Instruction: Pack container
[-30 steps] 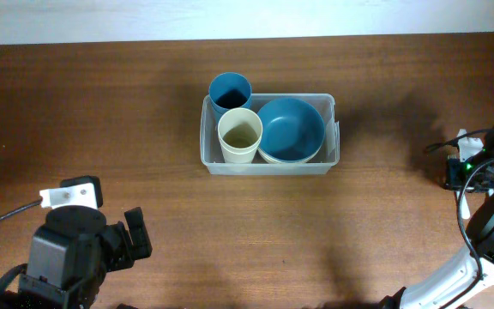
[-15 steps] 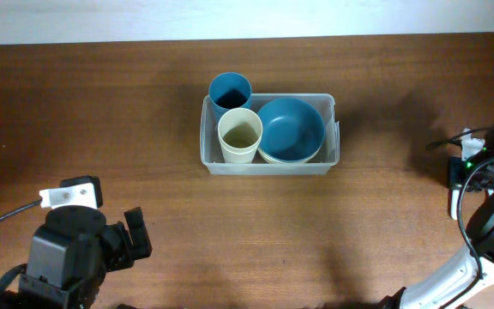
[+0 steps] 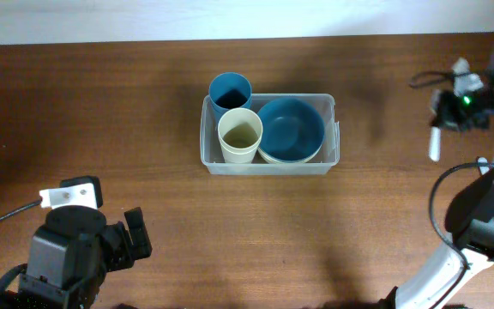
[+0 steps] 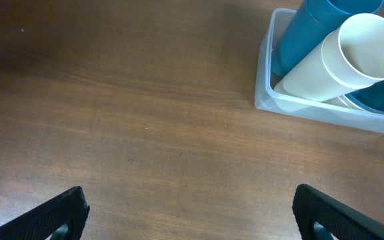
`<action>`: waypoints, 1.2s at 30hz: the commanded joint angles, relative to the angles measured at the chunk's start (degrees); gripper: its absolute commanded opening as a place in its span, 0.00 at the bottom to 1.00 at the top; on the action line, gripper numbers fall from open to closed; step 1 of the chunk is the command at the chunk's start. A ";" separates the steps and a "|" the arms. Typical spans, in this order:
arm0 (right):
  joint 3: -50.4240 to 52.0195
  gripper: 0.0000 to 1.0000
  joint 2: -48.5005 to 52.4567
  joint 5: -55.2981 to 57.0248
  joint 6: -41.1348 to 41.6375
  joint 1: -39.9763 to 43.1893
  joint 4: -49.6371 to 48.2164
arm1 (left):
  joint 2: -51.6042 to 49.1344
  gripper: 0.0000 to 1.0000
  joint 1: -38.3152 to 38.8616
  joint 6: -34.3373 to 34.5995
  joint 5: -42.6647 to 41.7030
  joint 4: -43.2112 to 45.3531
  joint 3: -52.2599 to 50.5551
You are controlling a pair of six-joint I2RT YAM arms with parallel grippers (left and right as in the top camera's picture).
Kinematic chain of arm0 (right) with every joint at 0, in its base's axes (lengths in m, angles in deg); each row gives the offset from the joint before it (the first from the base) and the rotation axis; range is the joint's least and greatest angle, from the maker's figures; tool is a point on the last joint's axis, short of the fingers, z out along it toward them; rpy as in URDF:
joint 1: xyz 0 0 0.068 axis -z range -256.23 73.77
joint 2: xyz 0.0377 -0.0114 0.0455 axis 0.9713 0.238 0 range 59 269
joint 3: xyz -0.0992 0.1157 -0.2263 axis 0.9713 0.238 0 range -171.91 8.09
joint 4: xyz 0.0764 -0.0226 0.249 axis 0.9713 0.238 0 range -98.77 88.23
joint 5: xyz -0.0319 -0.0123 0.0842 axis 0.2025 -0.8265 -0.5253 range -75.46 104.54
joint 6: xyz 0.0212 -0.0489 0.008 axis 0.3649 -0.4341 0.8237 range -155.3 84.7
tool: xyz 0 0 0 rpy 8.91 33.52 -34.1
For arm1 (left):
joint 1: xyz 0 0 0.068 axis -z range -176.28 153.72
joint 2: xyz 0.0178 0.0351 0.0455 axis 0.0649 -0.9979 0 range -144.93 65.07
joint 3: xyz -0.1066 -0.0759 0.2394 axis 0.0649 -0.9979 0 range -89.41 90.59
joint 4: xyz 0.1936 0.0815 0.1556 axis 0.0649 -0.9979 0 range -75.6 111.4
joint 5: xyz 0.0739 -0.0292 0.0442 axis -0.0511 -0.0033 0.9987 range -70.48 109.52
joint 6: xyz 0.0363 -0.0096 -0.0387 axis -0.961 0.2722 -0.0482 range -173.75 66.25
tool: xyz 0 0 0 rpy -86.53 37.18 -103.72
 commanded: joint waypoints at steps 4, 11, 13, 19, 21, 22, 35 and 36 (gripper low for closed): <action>-7.28 0.04 -0.46 -6.12 0.81 -12.07 4.63 | 0.17 1.00 -0.15 0.50 0.57 -0.04 -0.26; -7.30 0.04 -0.46 -5.53 3.98 -18.97 4.35 | 0.17 1.00 -0.15 0.50 0.57 -0.04 -0.26; -7.30 0.04 -0.46 -5.53 5.20 -19.96 4.59 | 0.17 1.00 -0.15 0.52 0.57 -0.04 -0.26; -7.30 0.04 -0.46 -5.70 6.62 -23.15 4.70 | 0.17 1.00 -0.15 0.50 0.57 -0.04 -0.26; -7.30 0.04 -0.46 -5.66 6.60 -24.24 4.42 | 0.17 1.00 -0.15 0.52 0.57 -0.04 -0.26; -7.30 0.04 -0.46 -5.66 6.60 -24.70 4.31 | 0.17 1.00 -0.15 0.50 0.57 -0.02 -0.26; -7.26 0.04 -0.46 -5.25 6.62 -24.41 3.67 | 0.17 1.00 -0.15 0.50 0.57 -0.04 -0.26; -7.26 0.04 -0.44 -5.25 6.64 -24.44 3.17 | 0.17 1.00 -0.15 0.50 0.57 -0.04 -0.26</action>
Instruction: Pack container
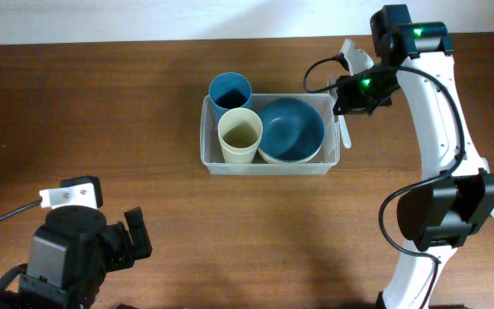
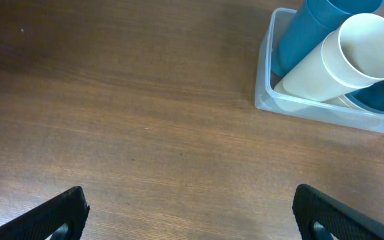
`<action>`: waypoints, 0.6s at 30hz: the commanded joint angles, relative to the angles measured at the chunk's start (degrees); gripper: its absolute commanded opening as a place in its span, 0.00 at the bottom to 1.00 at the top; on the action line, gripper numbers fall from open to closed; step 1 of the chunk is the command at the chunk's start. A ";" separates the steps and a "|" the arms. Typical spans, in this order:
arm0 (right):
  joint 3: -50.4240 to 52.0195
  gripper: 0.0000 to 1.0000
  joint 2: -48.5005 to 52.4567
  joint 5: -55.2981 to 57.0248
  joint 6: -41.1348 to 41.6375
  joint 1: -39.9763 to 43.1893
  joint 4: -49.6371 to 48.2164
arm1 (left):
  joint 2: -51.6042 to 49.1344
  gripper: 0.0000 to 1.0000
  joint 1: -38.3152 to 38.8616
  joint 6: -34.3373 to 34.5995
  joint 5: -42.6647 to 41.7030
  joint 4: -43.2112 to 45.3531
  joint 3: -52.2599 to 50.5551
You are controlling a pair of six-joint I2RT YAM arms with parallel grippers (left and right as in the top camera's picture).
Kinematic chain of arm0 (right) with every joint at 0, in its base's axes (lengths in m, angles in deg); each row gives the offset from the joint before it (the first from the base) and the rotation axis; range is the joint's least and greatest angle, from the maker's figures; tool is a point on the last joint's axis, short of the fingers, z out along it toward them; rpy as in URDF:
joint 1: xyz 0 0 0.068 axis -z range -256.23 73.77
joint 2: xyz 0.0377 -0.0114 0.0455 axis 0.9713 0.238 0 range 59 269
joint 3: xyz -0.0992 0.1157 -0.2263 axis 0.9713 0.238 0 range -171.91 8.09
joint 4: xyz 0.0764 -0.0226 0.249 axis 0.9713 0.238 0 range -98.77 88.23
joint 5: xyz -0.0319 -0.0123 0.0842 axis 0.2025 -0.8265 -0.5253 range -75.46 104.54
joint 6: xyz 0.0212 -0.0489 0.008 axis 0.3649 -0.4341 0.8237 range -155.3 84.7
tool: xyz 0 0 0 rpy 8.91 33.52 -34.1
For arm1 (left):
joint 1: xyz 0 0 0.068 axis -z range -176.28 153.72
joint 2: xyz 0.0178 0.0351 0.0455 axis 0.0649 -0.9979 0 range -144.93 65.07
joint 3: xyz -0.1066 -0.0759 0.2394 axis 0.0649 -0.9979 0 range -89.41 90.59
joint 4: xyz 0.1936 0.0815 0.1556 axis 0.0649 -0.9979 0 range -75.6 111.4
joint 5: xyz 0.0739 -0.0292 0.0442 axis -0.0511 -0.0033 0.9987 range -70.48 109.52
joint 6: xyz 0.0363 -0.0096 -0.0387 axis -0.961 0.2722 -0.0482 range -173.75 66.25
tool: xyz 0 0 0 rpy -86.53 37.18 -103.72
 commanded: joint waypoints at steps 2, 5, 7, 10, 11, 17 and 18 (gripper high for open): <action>-1.11 0.04 -0.44 -0.44 0.70 0.28 -2.10 | 0.17 1.00 -0.15 0.55 0.59 -0.02 -0.26; -0.79 0.04 -0.44 -0.02 2.14 0.26 -3.54 | 0.17 1.00 -0.15 0.52 0.59 -0.02 -0.26; -0.52 0.04 -0.42 0.20 3.23 0.26 -4.28 | 0.17 1.00 -0.15 0.55 0.59 -0.02 -0.26; -0.20 0.04 -0.31 1.22 5.25 0.26 -5.38 | 0.17 1.00 -0.15 0.52 0.59 -0.02 -0.26; -0.20 0.04 -0.17 1.44 6.03 0.24 -5.66 | 0.17 1.00 -0.15 0.52 0.59 -0.02 -0.26; 0.02 0.04 1.01 1.46 6.38 0.15 -5.90 | 0.17 1.00 -0.15 0.52 0.59 -0.02 -0.26; 0.02 0.04 1.33 1.44 6.47 0.15 -5.66 | 0.17 1.00 -0.15 0.55 0.59 -0.02 -0.26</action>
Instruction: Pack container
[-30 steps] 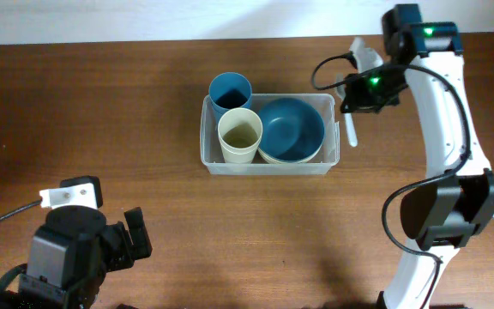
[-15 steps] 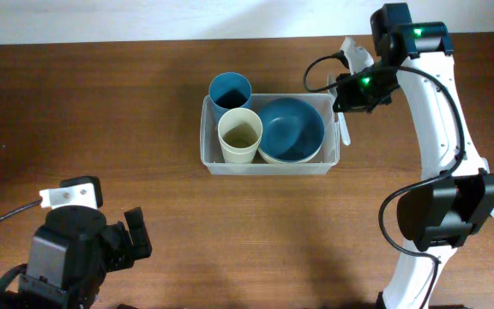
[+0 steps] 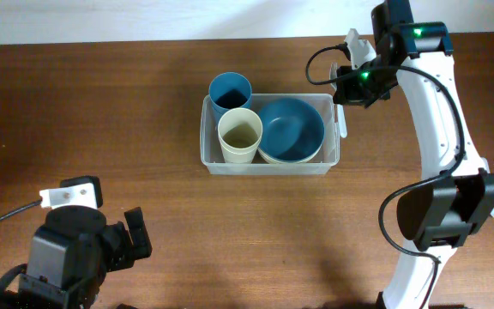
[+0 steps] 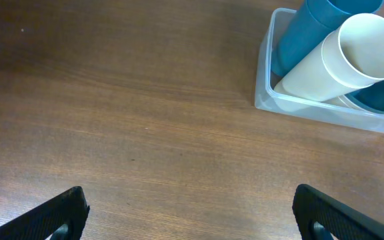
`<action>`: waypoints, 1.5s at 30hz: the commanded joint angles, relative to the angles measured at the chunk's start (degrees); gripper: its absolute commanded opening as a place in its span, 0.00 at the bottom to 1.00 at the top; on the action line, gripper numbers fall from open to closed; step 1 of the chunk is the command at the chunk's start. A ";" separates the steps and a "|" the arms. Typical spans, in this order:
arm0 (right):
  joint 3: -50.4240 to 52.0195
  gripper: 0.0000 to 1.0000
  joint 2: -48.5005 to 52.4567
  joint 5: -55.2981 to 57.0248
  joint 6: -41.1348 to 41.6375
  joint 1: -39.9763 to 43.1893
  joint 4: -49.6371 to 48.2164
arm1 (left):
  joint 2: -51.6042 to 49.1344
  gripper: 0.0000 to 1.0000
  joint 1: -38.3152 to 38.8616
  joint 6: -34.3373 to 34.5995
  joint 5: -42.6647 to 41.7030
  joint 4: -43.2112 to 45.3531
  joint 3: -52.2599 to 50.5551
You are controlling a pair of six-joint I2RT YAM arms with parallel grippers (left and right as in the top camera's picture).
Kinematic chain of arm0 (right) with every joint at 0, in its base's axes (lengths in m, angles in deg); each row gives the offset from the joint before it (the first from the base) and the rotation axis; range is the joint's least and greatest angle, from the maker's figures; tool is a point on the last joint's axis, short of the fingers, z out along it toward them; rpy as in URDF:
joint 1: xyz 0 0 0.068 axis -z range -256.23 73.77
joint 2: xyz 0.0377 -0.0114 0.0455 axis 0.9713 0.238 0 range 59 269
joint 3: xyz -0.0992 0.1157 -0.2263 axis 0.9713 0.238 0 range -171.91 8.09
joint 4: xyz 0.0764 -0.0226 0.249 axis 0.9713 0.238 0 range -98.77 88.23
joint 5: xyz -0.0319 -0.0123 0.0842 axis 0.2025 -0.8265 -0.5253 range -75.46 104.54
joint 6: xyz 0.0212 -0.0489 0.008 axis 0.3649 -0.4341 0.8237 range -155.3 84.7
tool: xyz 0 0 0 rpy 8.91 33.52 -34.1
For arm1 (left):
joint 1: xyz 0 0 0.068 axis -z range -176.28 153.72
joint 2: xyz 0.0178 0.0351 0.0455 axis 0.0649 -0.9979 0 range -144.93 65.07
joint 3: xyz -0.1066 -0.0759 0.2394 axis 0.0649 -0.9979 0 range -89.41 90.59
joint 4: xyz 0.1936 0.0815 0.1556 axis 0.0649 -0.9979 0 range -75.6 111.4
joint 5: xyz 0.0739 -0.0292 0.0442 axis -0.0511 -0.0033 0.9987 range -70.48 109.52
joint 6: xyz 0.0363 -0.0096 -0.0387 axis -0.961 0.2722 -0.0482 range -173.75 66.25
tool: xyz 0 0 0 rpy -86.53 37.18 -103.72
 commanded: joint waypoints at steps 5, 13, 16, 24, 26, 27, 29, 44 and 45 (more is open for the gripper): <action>1.20 0.04 2.78 0.50 2.10 0.15 0.22 | 0.17 1.00 -0.15 0.52 0.59 -0.02 -0.26; 5.99 0.04 2.99 0.31 2.05 0.09 -2.49 | 0.17 1.00 -0.15 0.52 0.59 -0.02 -0.26; 7.87 0.05 2.99 0.31 2.08 0.04 -3.63 | 0.17 1.00 -0.15 0.55 0.59 -0.02 -0.26; 12.20 0.08 2.99 0.28 2.10 -0.72 -7.08 | 0.17 1.00 -0.15 0.52 0.59 -0.02 -0.26; 12.94 0.09 2.99 0.31 2.08 -1.03 -7.76 | 0.17 1.00 -0.15 0.55 0.59 -0.02 -0.26; 13.22 0.09 2.99 0.28 2.10 -1.14 -8.00 | 0.17 1.00 -0.15 0.55 0.59 -0.02 -0.26; 13.55 0.10 2.99 0.31 2.08 -1.36 -8.39 | 0.17 1.00 -0.15 0.55 0.59 -0.02 -0.26; 13.03 0.69 2.93 7.43 2.01 -0.35 -8.41 | 0.17 1.00 -0.15 0.52 0.59 -0.02 -0.26; 12.61 0.75 2.91 7.96 1.73 0.33 -7.78 | 0.17 1.00 -0.15 0.52 0.59 -0.02 -0.26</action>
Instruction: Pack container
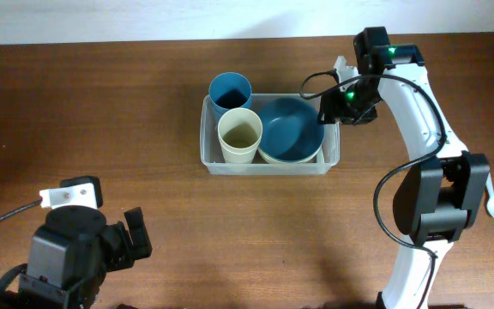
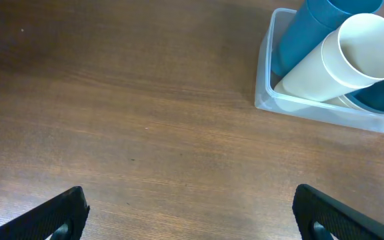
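Observation:
The clear plastic container (image 1: 208,159) stands mid-table and holds a cream cup (image 1: 240,133) and a blue bowl (image 1: 290,129). A blue cup (image 1: 230,90) stands at its back left corner. In the left wrist view the container (image 2: 265,100) and both cups show at the top right. My right gripper (image 1: 333,107) hangs over the container's right rim beside the bowl; its fingers are dark and no white utensil shows in them. My left gripper (image 2: 192,217) is open over bare wood at the front left (image 1: 135,236).
A small white spoon-like thing (image 1: 493,204) lies at the right edge of the table beside the right arm's base. The left arm's body fills the front left corner. The table's far edge meets a white wall.
My right gripper has moved down and left, from above the container's back right corner to its right rim by the bowl. The white utensil that hung from it no longer shows. The left arm is unmoved.
My right gripper first held a white utensil far out at the right of the table. Then it was at the container's right side with the utensil hanging outside the wall, then slightly higher. Now it sits at the rim. The left gripper stayed open throughout.

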`<action>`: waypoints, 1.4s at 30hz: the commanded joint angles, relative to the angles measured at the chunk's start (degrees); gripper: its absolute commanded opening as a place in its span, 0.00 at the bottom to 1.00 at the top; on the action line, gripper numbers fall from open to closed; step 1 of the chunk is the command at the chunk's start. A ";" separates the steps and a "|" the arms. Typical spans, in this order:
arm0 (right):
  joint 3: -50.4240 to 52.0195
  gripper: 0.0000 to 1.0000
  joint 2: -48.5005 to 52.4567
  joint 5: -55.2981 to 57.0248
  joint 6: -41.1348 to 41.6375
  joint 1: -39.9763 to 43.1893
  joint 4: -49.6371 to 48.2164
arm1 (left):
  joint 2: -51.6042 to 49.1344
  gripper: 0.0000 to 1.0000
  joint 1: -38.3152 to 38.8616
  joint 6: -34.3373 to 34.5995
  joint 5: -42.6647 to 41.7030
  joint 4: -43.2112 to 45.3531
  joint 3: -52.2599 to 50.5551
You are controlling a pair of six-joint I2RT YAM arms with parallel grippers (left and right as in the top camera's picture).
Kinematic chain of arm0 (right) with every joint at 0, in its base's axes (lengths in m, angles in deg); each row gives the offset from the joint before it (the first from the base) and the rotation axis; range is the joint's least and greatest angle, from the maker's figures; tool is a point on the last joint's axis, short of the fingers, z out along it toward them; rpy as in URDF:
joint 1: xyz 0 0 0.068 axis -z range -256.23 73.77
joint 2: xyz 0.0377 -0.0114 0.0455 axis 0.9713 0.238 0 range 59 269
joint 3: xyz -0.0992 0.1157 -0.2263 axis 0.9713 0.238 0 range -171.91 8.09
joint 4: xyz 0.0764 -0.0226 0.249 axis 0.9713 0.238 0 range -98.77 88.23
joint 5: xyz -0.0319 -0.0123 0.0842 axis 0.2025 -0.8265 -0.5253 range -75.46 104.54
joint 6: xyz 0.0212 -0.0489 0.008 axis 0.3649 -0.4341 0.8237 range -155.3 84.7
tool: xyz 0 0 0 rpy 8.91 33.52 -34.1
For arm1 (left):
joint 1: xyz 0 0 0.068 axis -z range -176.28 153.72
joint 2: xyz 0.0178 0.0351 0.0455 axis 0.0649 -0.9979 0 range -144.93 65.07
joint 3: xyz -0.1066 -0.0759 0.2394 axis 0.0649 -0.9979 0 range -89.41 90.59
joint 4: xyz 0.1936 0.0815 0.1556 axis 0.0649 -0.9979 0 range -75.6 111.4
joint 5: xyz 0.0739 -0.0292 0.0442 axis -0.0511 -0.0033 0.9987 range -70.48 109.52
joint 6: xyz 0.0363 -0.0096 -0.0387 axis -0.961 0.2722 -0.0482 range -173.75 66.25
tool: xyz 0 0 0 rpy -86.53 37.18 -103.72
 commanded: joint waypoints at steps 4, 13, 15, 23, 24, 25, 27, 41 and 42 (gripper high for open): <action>-4.83 0.99 0.61 4.52 -7.10 4.92 5.81 | 0.17 1.00 -0.15 0.55 0.59 -0.02 -0.26; -20.24 0.99 0.61 5.40 -14.86 18.82 17.31 | 0.17 1.00 -0.15 0.52 0.59 -0.02 -0.26; -20.13 0.99 0.63 5.55 -16.15 22.05 17.75 | 0.17 1.00 -0.15 0.52 0.59 -0.02 -0.26; -12.70 0.99 0.74 5.70 -21.97 34.23 10.67 | 0.17 1.00 -0.15 0.52 0.59 -0.02 -0.26; -11.82 0.99 0.74 5.75 -22.99 35.41 9.81 | 0.17 1.00 -0.15 0.52 0.59 -0.02 -0.26; -10.80 0.99 0.74 5.66 -24.24 36.79 8.92 | 0.17 1.00 -0.15 0.52 0.59 -0.02 -0.26; -9.09 0.99 0.74 5.03 -26.12 39.15 7.54 | 0.17 1.00 -0.15 0.55 0.59 -0.02 -0.26; 6.86 0.99 0.74 19.17 -31.61 44.37 -5.29 | 0.17 1.00 -0.15 0.52 0.59 -0.02 -0.26; 7.28 0.99 0.74 20.90 -31.63 44.37 -5.68 | 0.17 1.00 -0.15 0.52 0.59 -0.02 -0.26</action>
